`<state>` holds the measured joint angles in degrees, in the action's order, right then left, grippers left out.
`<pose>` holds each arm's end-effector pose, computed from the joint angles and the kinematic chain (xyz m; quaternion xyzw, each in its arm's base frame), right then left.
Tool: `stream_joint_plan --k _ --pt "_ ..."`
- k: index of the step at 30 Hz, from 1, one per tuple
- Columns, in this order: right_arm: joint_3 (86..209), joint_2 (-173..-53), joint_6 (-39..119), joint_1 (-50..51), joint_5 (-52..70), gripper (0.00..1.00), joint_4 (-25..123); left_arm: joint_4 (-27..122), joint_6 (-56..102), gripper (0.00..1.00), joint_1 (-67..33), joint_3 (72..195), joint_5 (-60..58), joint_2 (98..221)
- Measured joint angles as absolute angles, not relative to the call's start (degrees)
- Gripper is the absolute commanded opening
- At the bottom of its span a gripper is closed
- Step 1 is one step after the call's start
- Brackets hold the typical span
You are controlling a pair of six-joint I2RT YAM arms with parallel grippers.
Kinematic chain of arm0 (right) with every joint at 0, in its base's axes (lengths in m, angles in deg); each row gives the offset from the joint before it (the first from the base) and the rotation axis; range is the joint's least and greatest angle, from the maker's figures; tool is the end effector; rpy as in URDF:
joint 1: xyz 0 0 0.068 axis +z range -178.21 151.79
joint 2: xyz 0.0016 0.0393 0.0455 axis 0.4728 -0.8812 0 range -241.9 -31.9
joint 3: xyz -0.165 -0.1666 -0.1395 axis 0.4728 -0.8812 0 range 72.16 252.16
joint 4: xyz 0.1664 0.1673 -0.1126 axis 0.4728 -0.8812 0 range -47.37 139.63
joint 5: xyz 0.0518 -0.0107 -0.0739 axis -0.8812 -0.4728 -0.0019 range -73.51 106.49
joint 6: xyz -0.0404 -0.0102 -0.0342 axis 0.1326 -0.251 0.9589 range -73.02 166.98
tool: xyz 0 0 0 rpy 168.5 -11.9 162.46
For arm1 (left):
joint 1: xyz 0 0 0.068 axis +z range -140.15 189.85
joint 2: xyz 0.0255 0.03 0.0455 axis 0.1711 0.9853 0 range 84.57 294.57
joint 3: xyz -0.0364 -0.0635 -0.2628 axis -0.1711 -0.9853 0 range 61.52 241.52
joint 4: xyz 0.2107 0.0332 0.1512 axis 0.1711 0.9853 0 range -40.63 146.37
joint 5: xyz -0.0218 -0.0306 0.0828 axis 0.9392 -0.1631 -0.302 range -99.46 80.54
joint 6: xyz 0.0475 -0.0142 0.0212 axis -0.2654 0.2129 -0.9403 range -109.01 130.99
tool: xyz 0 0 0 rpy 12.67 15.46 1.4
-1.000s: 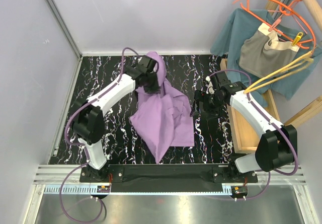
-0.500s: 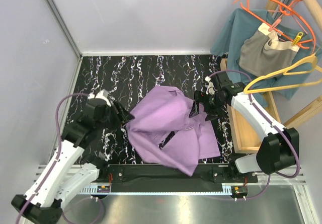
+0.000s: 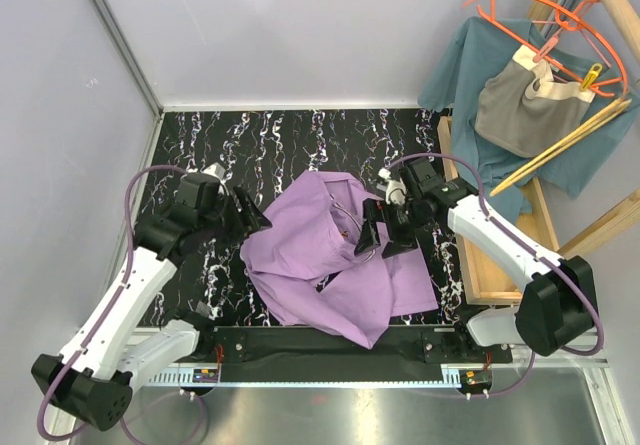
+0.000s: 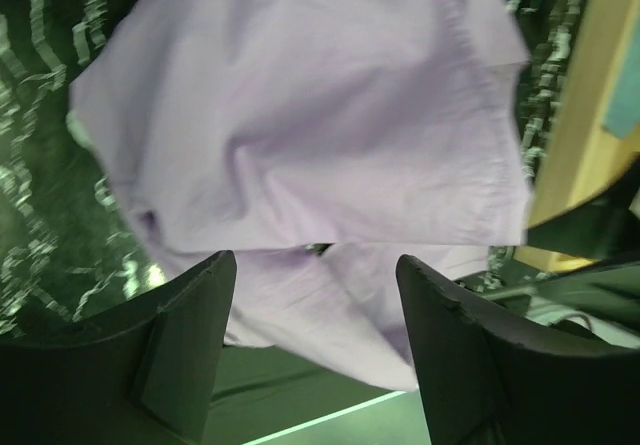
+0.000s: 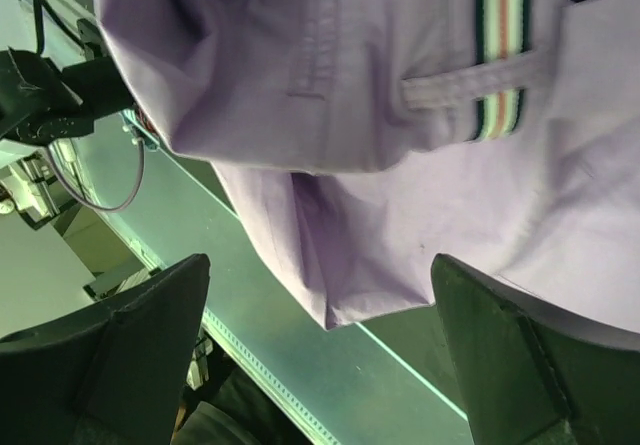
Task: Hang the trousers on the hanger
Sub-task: Flatten out the trousers at the center of the board.
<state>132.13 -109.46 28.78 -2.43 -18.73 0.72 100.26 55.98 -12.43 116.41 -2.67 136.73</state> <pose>0.2215 0.1297 0.2599 -0.1232 0.9270 0.3473 0.0691 0.1583 -0.0694 0.3122 -0.1628 0.9183 -0.2435 0.2662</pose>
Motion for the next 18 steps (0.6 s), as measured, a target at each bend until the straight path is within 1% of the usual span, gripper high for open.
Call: stream_joint_plan --k 2,7,10,18 --pt "132.1 -109.9 27.6 -0.5 -18.3 1.00 1.9 98.0 56.3 0.69 -12.5 116.8 -0.7 137.7" --pt "131.4 -111.1 21.0 -0.4 -13.0 1.00 4.9 95.2 58.1 0.69 -13.3 116.9 1.8 139.9" --pt "129.4 -111.1 17.1 -0.4 -12.4 0.96 8.2 94.4 58.6 0.68 -13.7 117.3 2.6 140.5" --pt "127.9 -111.3 2.5 -0.4 -6.4 0.94 9.0 93.3 59.4 0.67 -13.8 120.3 3.1 141.4"
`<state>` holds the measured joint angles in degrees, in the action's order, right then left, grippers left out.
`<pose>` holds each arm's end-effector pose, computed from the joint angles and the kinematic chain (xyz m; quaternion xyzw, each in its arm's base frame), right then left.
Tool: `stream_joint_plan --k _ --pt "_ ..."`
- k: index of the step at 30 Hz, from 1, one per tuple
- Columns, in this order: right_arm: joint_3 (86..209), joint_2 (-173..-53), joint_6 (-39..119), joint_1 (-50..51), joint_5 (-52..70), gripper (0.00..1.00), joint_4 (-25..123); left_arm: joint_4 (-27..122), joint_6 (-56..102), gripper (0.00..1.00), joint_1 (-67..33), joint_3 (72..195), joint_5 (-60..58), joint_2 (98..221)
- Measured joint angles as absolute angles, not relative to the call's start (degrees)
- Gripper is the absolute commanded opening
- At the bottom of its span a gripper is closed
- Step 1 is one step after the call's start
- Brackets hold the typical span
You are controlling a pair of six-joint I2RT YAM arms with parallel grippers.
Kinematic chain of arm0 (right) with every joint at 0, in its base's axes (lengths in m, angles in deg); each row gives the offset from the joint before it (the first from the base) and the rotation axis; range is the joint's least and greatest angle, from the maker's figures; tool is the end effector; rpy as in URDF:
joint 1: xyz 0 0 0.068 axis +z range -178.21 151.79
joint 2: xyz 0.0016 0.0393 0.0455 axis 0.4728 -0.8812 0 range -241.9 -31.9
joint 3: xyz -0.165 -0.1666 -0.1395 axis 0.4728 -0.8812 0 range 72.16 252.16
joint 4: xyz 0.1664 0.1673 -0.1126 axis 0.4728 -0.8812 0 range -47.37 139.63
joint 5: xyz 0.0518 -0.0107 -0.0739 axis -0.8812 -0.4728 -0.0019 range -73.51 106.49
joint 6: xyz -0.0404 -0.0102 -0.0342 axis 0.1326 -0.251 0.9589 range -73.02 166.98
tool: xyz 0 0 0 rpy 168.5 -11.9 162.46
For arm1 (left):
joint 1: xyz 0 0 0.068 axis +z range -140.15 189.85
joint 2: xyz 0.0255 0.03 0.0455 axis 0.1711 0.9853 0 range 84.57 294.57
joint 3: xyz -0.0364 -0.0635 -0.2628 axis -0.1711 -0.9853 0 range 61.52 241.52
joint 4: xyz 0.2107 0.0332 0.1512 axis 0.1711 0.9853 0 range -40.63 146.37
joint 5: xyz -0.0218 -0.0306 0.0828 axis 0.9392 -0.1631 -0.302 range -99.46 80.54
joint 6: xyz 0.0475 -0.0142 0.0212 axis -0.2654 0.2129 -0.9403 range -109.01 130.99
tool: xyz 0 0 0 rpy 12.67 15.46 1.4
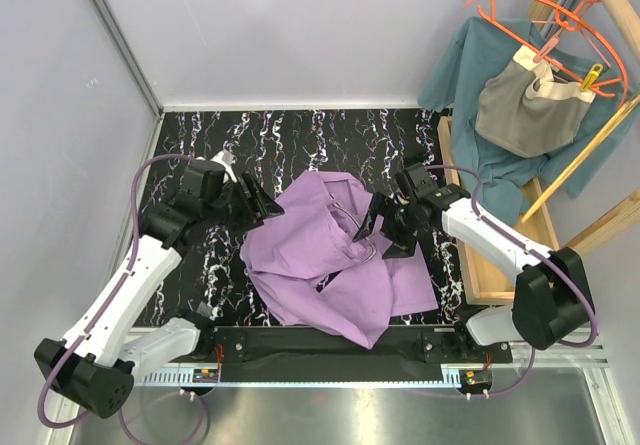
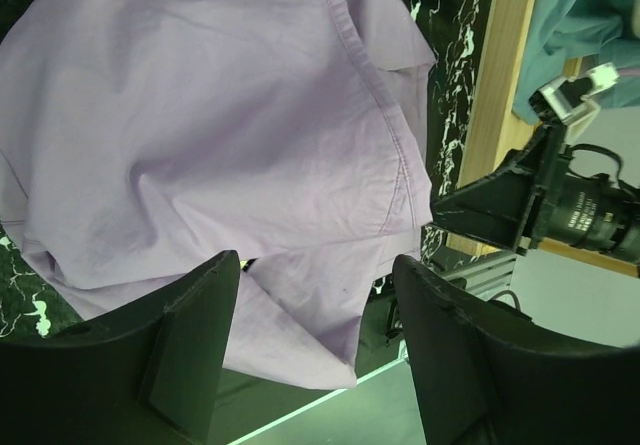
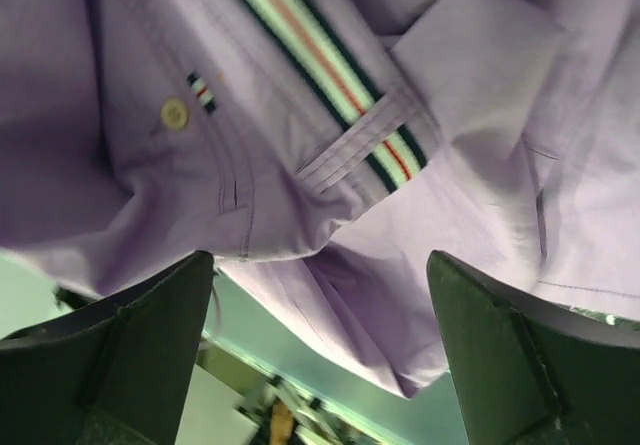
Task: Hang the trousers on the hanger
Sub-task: Flatten out the trousers at the center of the board.
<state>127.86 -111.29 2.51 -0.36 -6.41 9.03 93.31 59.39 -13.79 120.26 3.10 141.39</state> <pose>0.2289 0.1365 0.2333 0.0943 0.9519 0.2849 0.0619 0.1793 -0.0869 0.3299 -0.1512 0.8965 -0.3185 0.2681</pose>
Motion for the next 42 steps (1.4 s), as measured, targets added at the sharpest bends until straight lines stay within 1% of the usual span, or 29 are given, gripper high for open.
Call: stream_joint_plan --k 1,3,10,11,14,17,20,21,22,24,25,26,27,28,29,31,34,36,39,42 --pt "127.9 -111.6 0.8 -0.4 -5.7 0.88 8.9 93.3 59.5 0.67 -13.8 120.5 3.1 141.4" --pt "127.9 -112.0 -2.2 -0.5 -4.4 0.86 8.5 93.2 59.7 0.67 -13.8 120.7 2.9 141.7" --pt "128.0 -110.2 -9.1 -0.8 1.1 0.89 5.3 93.5 60.3 0.67 -13.8 120.9 2.2 143.1" --pt "127.9 -109.7 -9.9 -1.0 1.4 0.93 5.1 93.6 60.3 0.67 -13.8 121.3 2.0 143.3" --pt "127.6 -109.7 -12.0 -1.1 1.3 0.93 5.5 93.8 60.3 0.67 -13.8 122.6 1.9 144.4" --pt "127.0 -111.5 -14.4 -1.2 0.0 0.91 6.6 93.7 60.3 0.67 -13.8 124.0 1.9 145.9" --pt "126.6 -113.7 -16.9 -1.1 -1.5 0.80 8.0 93.7 60.3 0.67 -13.8 125.0 1.9 147.1" --pt "126.4 -114.3 -17.9 -1.1 -2.0 0.70 8.6 93.8 60.3 0.67 -13.8 125.3 1.9 147.6" --pt "126.3 -114.9 -18.9 -1.0 -2.7 0.67 9.4 93.8 60.3 0.67 -13.8 125.6 1.9 148.0" --pt "125.9 -115.9 -21.1 -0.6 -3.9 0.66 11.2 93.9 60.3 0.67 -13.8 126.4 1.9 148.9" --pt "125.8 -116.4 -21.8 -0.2 -4.2 0.61 11.6 93.8 60.3 0.67 -13.8 126.8 1.9 149.1" --pt "125.8 -117.1 -22.4 0.0 -4.3 0.60 12.2 93.8 60.2 0.67 -13.8 127.1 1.9 149.3" --pt "125.8 -117.9 -22.9 0.8 -4.5 0.56 12.8 93.8 60.1 0.67 -13.8 127.2 1.9 149.4" --pt "125.8 -118.7 -23.2 1.3 -4.7 0.33 13.2 93.8 60.0 0.67 -13.8 127.2 1.9 149.3" --pt "125.8 -119.3 -22.9 1.6 -4.8 0.22 13.6 93.8 59.8 0.67 -13.8 127.2 1.9 149.3" --pt "125.7 -120.4 -22.5 2.0 -5.6 0.10 14.3 93.9 59.3 0.68 -13.8 127.2 1.9 149.5" --pt "126.6 -120.6 -18.6 2.6 -4.4 0.08 11.7 94.1 58.5 0.68 -13.7 127.4 1.9 149.8" --pt "128.1 -119.3 -14.4 3.5 -2.0 0.01 8.5 94.8 58.1 0.68 -13.7 128.0 1.9 150.4" --pt "128.8 -112.8 -8.7 5.1 2.4 0.00 3.1 95.9 58.0 0.67 -13.7 129.8 1.6 152.4" --pt "126.1 -101.6 -5.3 5.9 5.5 0.00 -2.3 96.6 58.0 0.68 -13.8 132.7 1.4 156.5"
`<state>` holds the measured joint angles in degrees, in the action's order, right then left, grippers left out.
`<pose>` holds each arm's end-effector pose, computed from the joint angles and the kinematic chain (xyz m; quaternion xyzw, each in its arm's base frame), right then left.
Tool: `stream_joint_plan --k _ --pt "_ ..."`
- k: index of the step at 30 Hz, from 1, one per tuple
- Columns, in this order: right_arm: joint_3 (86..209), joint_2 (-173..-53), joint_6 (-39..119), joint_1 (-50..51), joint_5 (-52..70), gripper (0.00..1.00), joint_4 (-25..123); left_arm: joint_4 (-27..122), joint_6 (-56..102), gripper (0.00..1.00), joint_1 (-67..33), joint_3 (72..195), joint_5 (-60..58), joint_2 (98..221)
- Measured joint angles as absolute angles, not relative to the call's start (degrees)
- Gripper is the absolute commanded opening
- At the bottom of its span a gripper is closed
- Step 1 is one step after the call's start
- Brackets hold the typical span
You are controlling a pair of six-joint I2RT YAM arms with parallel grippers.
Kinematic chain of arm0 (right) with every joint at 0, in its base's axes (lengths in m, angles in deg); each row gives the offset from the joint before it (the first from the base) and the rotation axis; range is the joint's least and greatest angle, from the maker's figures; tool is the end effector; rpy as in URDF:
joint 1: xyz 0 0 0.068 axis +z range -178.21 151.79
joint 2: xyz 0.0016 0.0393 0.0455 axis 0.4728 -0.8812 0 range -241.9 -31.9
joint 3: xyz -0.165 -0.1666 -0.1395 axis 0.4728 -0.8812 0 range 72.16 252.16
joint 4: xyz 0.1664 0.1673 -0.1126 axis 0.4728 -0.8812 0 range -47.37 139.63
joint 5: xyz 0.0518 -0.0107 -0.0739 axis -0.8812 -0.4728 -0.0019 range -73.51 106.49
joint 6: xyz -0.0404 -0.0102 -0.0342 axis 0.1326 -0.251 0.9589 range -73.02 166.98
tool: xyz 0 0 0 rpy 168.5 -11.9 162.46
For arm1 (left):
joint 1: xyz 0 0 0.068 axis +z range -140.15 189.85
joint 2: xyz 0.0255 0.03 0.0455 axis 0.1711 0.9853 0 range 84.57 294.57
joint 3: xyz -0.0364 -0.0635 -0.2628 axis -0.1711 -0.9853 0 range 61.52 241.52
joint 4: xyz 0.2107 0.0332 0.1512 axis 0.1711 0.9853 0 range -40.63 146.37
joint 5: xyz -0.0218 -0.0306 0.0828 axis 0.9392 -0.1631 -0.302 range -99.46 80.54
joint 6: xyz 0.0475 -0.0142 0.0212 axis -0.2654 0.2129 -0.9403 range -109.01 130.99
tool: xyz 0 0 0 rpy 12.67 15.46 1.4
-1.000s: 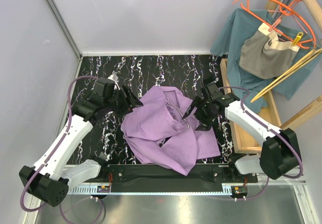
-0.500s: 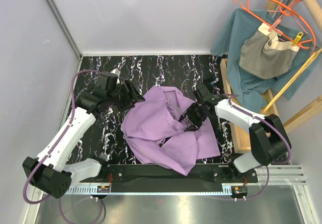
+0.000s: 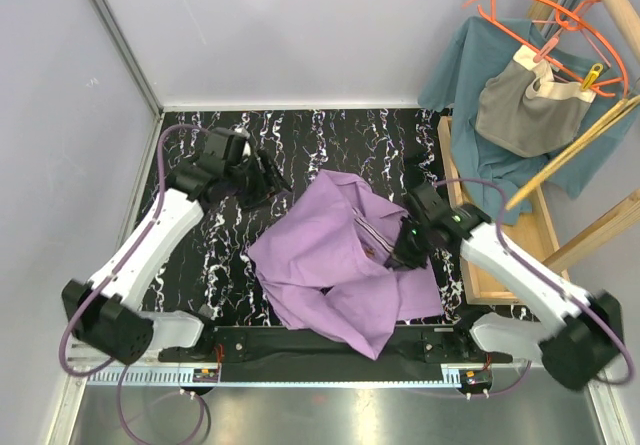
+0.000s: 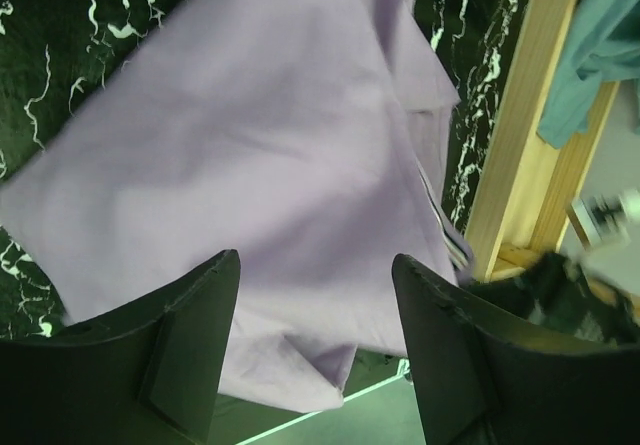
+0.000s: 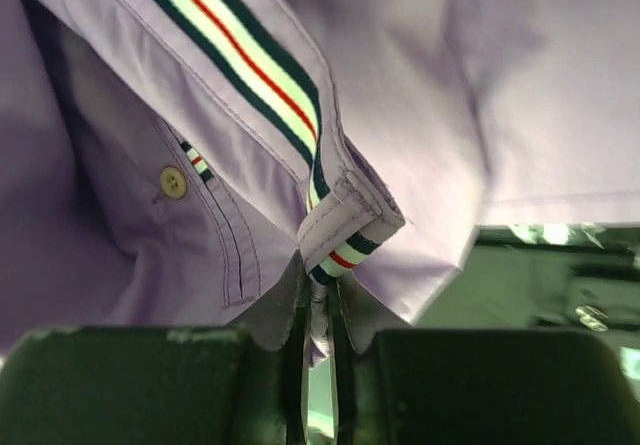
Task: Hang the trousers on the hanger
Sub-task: Flatten out the trousers at the center of the board.
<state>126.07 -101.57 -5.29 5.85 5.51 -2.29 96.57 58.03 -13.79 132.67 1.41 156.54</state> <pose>0.1799 0.1297 0.2515 0.1362 0.9672 0.2003 0.0763 0.2327 -0.1092 0.3401 -0.1552 0.9170 -0.2784 0.2398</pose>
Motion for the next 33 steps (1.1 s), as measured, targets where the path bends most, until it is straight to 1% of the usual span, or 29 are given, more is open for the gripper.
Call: stream_joint_plan --k 3,5,10,17,20,26,30,31,33 --pt "119.4 -90.9 -4.7 5.9 6.4 0.00 -6.9 96.5 58.0 0.71 -15.3 137.0 1.1 163.4" --pt "115.9 -87.7 -4.8 5.9 6.5 0.00 -9.7 96.2 58.3 0.72 -17.1 141.0 0.7 169.5" --pt "114.5 -86.5 -4.8 5.9 6.9 0.00 -14.2 96.3 60.2 0.74 -19.4 153.9 1.3 186.6" --pt "114.7 -84.8 -4.2 5.9 7.0 0.00 -15.2 100.3 60.4 0.74 -21.6 173.5 -0.7 204.9" --pt "115.1 -83.6 -4.1 5.9 7.5 0.00 -16.2 102.7 59.9 0.73 -23.9 179.4 -3.0 208.9" --pt "116.5 -83.2 -3.5 5.9 8.3 0.00 -17.5 105.3 59.9 0.70 -27.0 180.0 -5.2 211.6" --pt "117.0 -82.5 -3.2 5.9 8.7 0.00 -18.3 105.8 59.6 0.63 -27.8 180.8 -5.5 215.4" --pt "117.0 -82.2 -3.2 5.9 8.9 0.00 -18.6 106.1 59.4 0.58 -27.9 180.8 -5.6 216.2" --pt "117.2 -81.7 -3.2 5.9 9.4 0.00 -19.4 106.4 59.0 0.41 -28.0 180.7 -5.8 217.6"
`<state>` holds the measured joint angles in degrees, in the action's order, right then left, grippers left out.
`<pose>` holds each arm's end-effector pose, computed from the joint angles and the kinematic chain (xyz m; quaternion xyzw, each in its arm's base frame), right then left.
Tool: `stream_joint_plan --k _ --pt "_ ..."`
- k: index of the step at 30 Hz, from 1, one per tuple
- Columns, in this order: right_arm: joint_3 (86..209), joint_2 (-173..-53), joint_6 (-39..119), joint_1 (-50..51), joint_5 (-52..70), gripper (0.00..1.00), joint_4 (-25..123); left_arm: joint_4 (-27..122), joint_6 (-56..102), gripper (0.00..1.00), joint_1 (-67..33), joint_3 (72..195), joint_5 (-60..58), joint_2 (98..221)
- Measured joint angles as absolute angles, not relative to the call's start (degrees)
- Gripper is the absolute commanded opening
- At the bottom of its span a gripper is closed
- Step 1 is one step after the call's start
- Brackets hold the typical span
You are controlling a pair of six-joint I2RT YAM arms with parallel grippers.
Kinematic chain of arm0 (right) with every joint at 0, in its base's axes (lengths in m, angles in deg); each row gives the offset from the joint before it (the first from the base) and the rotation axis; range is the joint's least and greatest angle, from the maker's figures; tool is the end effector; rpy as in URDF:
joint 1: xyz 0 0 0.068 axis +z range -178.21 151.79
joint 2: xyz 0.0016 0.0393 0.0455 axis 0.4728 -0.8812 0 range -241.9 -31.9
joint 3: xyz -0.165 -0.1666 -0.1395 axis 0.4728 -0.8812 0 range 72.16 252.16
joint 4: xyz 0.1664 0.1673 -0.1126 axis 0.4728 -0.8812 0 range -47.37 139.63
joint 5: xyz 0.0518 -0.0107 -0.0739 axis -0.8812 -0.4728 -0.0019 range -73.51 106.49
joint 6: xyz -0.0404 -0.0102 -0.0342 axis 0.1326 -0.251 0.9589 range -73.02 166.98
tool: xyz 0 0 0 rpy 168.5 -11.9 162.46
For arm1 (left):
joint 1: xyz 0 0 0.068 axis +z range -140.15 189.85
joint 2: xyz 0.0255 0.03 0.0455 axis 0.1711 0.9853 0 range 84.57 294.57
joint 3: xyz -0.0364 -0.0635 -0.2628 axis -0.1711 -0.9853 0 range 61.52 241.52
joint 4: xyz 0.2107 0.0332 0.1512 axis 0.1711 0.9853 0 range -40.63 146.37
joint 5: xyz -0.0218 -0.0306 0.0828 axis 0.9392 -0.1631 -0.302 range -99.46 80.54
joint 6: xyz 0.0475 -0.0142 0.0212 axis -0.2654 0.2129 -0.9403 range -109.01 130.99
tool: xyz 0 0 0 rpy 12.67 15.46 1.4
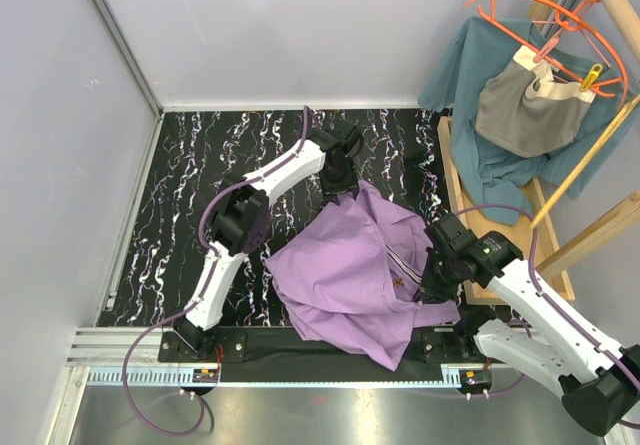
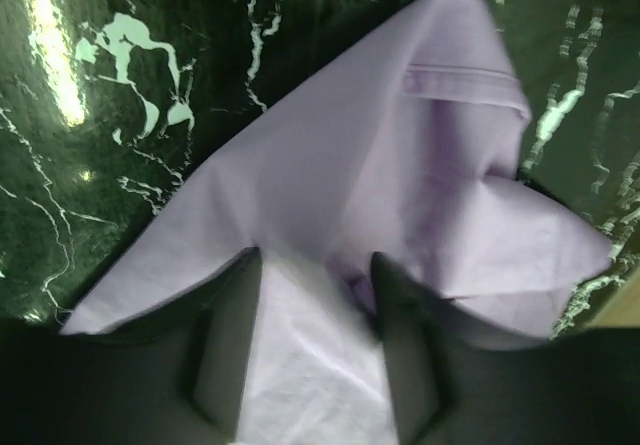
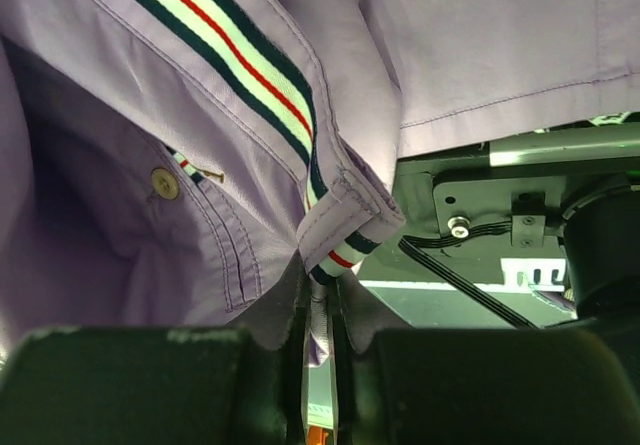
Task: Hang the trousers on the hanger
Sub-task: Flatten out the trousers at the center of the board.
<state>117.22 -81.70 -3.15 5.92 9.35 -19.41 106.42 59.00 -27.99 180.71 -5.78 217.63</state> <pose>0.1045 0.0761 0.2497 0.1287 0.9797 0.1402 0.0631 0.3842 -0.3013 0.2024 -0.0820 0.9823 -0.1360 0.0998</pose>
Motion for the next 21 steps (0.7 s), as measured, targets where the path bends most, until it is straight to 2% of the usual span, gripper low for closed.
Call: stream_joint_plan --k 1,2,3,8,11,17,21 --pt "117.6 -81.6 -3.2 5.9 9.6 0.00 -19.8 106.5 58.5 0.18 -28.0 180.7 -5.9 217.9" --pt "118.1 -81.6 -3.1 5.9 9.8 0.00 -20.3 106.5 58.2 0.07 -27.9 180.7 -6.1 218.1" --pt "118.6 -81.6 -2.9 5.9 10.0 0.00 -20.5 106.7 57.6 0.00 -27.7 180.6 -6.2 218.1" --pt "124.4 -83.0 -1.6 5.9 11.6 0.00 -22.4 106.5 55.5 0.00 -25.0 177.8 -7.0 215.5" --pt "129.6 -85.4 0.0 5.9 12.9 0.00 -22.8 107.3 54.7 0.00 -21.3 173.2 -9.9 208.5" --pt "144.3 -94.9 3.8 5.9 16.1 0.00 -23.3 110.1 53.7 0.00 -12.9 171.5 -18.2 183.0" --pt "158.5 -103.1 5.7 5.9 19.1 0.00 -24.0 110.5 54.1 0.00 -11.7 169.2 -24.4 163.6"
